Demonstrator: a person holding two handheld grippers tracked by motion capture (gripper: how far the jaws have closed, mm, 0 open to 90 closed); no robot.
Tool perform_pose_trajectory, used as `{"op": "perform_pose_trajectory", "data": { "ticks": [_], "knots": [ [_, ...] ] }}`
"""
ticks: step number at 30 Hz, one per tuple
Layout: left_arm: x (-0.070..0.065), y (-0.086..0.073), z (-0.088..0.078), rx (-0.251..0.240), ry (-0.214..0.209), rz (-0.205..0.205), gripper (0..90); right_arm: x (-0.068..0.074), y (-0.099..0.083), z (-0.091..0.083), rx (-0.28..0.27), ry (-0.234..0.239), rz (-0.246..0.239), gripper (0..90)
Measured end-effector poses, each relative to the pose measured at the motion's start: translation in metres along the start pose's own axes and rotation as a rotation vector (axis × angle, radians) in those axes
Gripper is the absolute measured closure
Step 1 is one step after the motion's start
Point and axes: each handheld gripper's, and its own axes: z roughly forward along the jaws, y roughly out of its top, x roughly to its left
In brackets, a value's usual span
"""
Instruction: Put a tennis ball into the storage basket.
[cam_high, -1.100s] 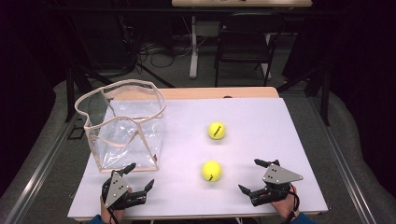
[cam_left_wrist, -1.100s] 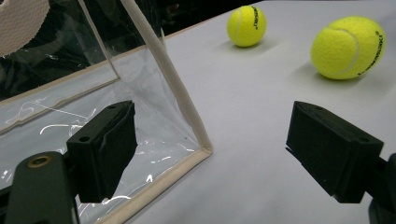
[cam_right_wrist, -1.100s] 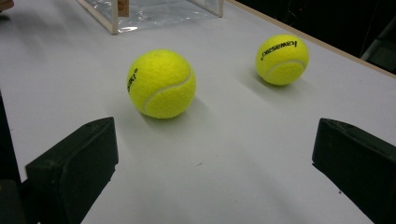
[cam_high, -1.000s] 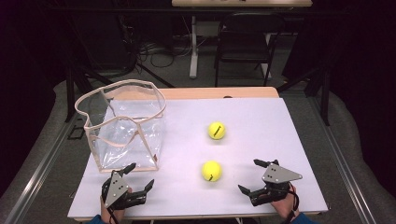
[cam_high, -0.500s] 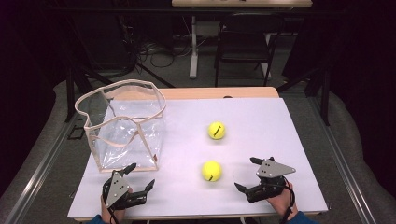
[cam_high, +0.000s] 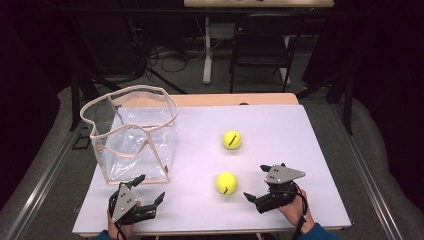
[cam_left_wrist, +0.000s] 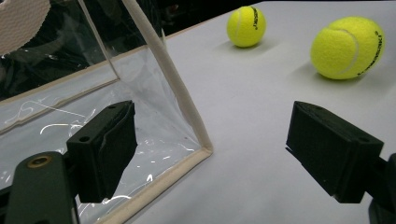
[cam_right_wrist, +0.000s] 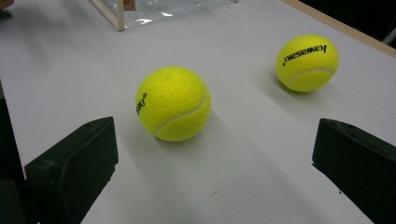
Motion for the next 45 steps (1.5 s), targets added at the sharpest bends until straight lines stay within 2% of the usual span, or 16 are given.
{"op": "perform_pose_trajectory", "data": {
  "ticks": [11, 24, 33, 45],
  "knots": [
    [-0.001, 0.001, 0.0, 0.004, -0.006, 0.005, 16.0, 0.001, 0.009, 0.01, 0.037, 0.018, -0.014, 0.0],
    [-0.002, 0.002, 0.001, 0.012, -0.003, 0.012, 15.9, 0.001, 0.019, 0.011, 0.04, 0.023, -0.012, 0.0],
    [-0.001, 0.001, 0.003, 0.007, -0.011, 0.008, 15.9, 0.001, 0.029, 0.027, 0.096, 0.053, -0.009, 0.0],
    [-0.001, 0.002, 0.005, 0.004, -0.021, 0.01, 16.0, -0.005, 0.032, 0.043, 0.123, 0.073, 0.005, 0.0]
  ]
}}
